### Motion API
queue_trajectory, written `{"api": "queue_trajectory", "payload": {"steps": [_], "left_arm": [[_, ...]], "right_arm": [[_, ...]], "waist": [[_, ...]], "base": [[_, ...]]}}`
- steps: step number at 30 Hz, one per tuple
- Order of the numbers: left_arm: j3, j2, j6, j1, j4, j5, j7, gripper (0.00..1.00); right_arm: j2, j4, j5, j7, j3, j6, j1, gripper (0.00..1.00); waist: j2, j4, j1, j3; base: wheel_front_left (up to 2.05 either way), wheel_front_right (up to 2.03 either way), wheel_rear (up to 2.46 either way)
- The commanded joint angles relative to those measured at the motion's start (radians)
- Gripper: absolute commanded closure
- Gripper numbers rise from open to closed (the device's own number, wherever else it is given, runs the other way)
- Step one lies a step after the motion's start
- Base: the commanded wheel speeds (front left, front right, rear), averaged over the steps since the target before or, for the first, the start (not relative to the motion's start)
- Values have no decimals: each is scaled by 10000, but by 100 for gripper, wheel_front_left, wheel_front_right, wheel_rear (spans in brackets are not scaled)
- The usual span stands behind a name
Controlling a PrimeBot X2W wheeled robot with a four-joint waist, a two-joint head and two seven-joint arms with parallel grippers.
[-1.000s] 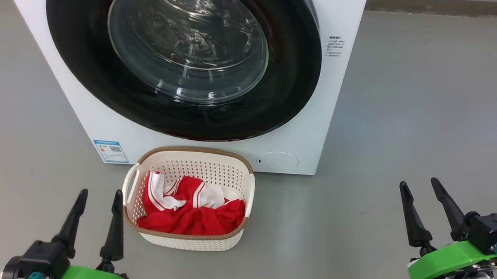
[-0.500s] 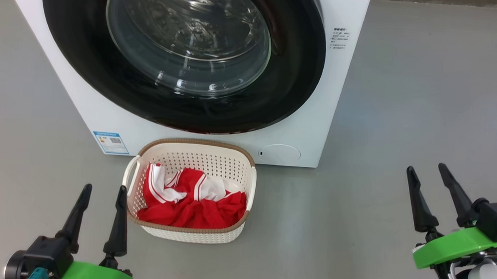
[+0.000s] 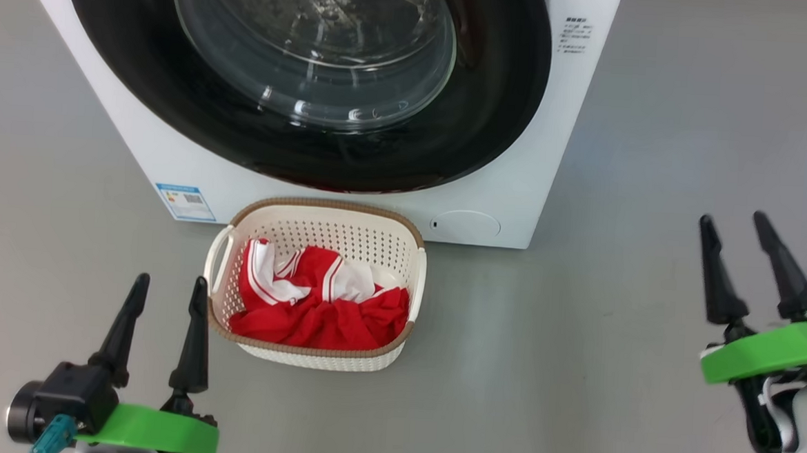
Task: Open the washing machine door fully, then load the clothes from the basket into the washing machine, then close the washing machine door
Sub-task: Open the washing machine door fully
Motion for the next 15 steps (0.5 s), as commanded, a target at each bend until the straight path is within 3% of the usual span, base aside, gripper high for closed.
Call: {"api": "queue_trajectory", "payload": {"steps": [1,2,3,7,8,9,10,15], "left_arm": [[258,162,-29,-429,-320,-42,-90,0],[243,162,-29,-457,-330,-36,-90,0],[231,162,-29,-482,-338,-29,-90,0],[180,162,-30,-573,-396,-27,-90,0],[180,162,-30,-573,-396,-27,-90,0],[184,162,-30,-575,-412,-12,-90,0],[186,162,-30,-587,-433,-7,-90,0],[169,162,-29,-673,-523,-9,-90,0]], "right_arm": [[-217,-221,219,-118,86,88,-380,11],[-248,-220,259,-118,35,88,-466,22],[-278,-214,304,-118,-10,88,-550,51],[-438,-113,570,-118,-147,88,-905,76],[-438,-113,570,-118,-147,88,-905,76],[-469,-55,673,-118,-161,88,-990,85],[-499,-1,811,-118,-170,88,-1087,100],[-710,320,1669,-118,-107,88,-1579,100]], "waist": [[0,98,0,170],[0,126,0,219],[0,153,0,258],[0,298,0,432],[0,298,0,432],[0,334,0,467],[0,374,0,520],[0,597,0,754]], "base": [[0,0,0],[0,0,0],[0,0,0],[0,0,0],[0,0,0],[0,0,0],[0,0,0],[0,0,0]]}}
